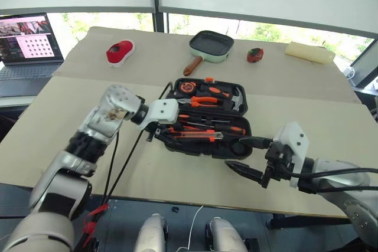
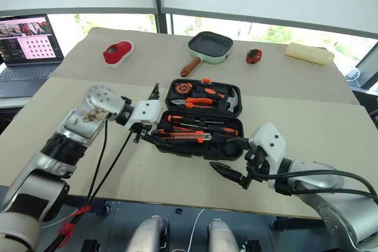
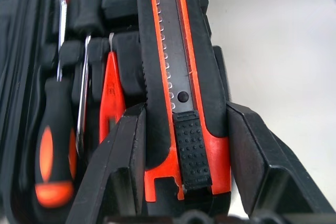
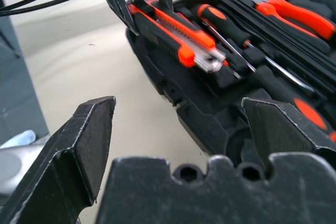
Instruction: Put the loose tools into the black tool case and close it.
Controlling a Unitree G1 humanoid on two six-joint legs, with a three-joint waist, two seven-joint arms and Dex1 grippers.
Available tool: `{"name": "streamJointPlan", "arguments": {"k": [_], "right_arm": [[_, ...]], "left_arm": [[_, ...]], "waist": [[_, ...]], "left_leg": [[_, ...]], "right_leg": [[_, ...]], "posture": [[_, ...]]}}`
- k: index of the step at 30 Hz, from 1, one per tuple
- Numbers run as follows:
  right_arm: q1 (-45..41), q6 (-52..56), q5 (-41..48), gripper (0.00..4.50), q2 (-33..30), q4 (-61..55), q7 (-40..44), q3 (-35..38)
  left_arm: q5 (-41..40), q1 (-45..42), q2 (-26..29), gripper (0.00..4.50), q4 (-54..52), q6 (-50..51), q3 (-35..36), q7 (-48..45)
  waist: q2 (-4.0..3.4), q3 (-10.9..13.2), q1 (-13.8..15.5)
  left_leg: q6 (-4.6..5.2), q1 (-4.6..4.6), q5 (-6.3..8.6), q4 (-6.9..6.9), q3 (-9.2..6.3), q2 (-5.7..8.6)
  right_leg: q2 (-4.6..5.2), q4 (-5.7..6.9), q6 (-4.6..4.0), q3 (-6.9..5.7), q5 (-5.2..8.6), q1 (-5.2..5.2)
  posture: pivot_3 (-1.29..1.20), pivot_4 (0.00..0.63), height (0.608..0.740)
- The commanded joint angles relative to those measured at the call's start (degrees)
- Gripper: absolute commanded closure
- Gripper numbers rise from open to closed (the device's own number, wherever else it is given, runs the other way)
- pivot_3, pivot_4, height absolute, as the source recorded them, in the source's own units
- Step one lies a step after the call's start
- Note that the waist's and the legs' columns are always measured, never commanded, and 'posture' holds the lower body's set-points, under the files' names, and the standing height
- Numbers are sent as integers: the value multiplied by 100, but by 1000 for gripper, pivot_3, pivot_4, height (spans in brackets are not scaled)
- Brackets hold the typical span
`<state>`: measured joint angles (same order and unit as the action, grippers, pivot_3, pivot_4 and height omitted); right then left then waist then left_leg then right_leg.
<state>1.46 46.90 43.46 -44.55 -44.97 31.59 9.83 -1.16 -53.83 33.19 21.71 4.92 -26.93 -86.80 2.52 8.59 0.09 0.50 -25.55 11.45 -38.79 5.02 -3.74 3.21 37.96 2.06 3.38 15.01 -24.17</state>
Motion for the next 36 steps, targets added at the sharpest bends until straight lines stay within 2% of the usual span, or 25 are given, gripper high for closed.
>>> {"name": "streamJointPlan", "arguments": {"k": [1,6,14,15,17,18,20,21,27,30,36], "right_arm": [[84,-40,-21,0,70,-330,-209,72],[270,-57,2,0,110,-490,-377,159],[424,-121,2,0,124,-581,-505,230],[426,-133,-13,0,118,-564,-498,228],[407,-147,-29,0,114,-526,-489,229],[398,-148,-30,0,115,-517,-489,230],[357,-149,-30,0,118,-489,-488,213],[339,-150,-32,0,120,-476,-487,203],[273,-167,-67,0,124,-390,-454,154],[228,-167,-90,0,136,-345,-441,99],[188,-150,-103,0,123,-307,-391,52]], "left_arm": [[335,-279,-165,2774,467,-458,-170,-80],[604,-471,-351,2774,1006,-746,-267,-152],[560,-608,-570,2774,1134,-104,-165,-439],[538,-597,-563,1763,1084,-27,-158,-498],[534,-561,-542,1409,994,70,-151,-557],[539,-548,-535,924,968,88,-146,-565],[542,-550,-516,229,953,151,-111,-567],[513,-569,-500,32,940,197,-75,-568],[305,-690,-424,32,849,433,256,-557],[233,-630,-352,857,956,100,478,-424],[75,-392,-437,3147,888,53,675,-337]], "waist": [[0,0,-9],[0,0,-4],[0,0,5],[0,0,3],[0,0,-1],[0,0,-3],[0,0,-18],[0,0,-30],[0,0,-57],[0,0,-63],[0,0,-50]], "left_leg": [[0,0,0,0,0,0],[0,0,0,-3,-2,0],[0,0,0,-4,-2,1],[0,0,0,-4,-2,1],[0,0,0,-3,-3,0],[0,0,0,-3,-3,1],[1,0,0,-2,-4,0],[1,0,1,-1,-5,0],[1,0,1,-1,-6,0],[1,0,1,-1,-7,0],[1,0,1,-3,-6,1]], "right_leg": [[0,0,0,0,0,1],[1,0,1,0,0,3],[3,0,2,0,1,5],[3,0,2,0,1,5],[2,0,2,0,1,4],[2,0,2,0,1,4],[1,0,2,-1,1,3],[1,0,2,0,1,2],[0,1,2,-1,1,2],[1,1,2,0,1,2],[2,1,2,-1,1,5]], "posture": [[0,150,740],[0,150,740],[0,150,740],[0,150,740],[0,150,740],[0,150,740],[0,150,740],[0,150,740],[0,150,740],[0,150,740],[0,150,740]]}}
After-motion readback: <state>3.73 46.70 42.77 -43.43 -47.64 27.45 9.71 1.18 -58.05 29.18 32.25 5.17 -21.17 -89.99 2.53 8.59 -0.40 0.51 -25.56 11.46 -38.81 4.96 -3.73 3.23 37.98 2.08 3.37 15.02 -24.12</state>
